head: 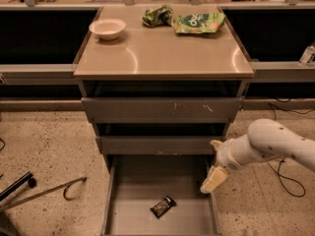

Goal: Pick rxbar chocolate from bottom drawer and place on counter

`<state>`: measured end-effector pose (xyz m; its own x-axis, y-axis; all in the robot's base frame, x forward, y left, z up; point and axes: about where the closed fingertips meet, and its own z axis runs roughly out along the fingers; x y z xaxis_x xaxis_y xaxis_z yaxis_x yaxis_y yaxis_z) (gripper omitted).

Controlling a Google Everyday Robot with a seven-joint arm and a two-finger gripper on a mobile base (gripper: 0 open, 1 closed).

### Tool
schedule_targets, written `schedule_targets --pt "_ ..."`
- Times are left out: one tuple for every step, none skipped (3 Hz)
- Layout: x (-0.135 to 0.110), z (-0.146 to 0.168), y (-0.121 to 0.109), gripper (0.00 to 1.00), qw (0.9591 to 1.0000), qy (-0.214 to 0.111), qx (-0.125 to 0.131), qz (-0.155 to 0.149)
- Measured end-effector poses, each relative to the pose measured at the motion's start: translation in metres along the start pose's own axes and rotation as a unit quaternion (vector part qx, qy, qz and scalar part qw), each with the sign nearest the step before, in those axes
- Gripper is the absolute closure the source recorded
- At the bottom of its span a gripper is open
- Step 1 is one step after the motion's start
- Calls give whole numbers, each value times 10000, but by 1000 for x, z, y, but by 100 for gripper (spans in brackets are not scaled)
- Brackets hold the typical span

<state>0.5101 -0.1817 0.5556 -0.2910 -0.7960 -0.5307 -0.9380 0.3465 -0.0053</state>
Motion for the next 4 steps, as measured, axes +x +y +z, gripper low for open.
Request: schedule_targets --pt "25 50 -1 0 9992 -186 -292 186" --pt "44 92 28 0 9939 -404 -926 444" --pt "44 93 28 0 9939 -406 -926 444" --pt "46 115 30 0 9929 -529 -964 448"
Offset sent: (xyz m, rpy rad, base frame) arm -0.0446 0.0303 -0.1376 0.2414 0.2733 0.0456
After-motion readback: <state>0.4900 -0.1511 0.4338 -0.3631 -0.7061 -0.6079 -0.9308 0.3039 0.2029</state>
